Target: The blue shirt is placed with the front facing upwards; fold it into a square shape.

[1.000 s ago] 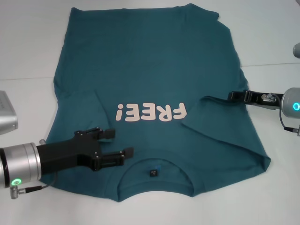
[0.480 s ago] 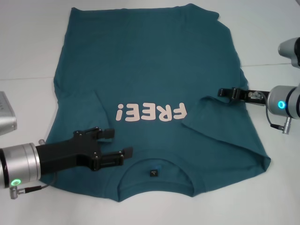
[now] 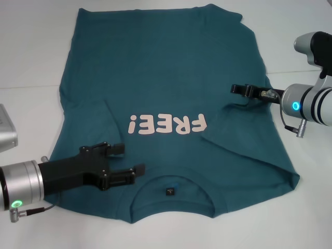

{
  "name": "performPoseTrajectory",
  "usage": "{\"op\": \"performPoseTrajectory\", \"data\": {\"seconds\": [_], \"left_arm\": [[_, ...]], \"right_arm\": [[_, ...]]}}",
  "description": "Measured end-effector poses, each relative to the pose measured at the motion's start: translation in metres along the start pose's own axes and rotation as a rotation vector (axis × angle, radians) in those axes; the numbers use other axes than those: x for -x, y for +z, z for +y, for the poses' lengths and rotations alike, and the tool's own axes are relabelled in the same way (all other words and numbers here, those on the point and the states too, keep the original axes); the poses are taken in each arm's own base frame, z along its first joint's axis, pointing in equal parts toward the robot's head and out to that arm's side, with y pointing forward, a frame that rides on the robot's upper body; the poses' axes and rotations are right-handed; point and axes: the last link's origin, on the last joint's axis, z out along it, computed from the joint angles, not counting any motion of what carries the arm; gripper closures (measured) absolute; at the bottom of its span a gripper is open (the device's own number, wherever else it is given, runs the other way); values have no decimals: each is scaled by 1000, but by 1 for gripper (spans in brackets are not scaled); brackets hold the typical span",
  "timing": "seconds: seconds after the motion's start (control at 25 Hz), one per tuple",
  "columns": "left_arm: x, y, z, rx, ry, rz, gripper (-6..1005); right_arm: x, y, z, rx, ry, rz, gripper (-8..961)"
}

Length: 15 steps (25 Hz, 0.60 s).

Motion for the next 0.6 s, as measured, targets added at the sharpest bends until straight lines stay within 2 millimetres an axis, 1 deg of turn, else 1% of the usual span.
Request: {"op": "performPoseTrajectory", "data": {"seconds": [0.28,0.6], "left_arm": [[1,1,1,1,6,0,130],[1,2,1,6,5,-1,129]], "right_arm": [[-2,-2,-5,-7,6,-1,311],[-10,-6,-14,-20,21,10,312]]}}
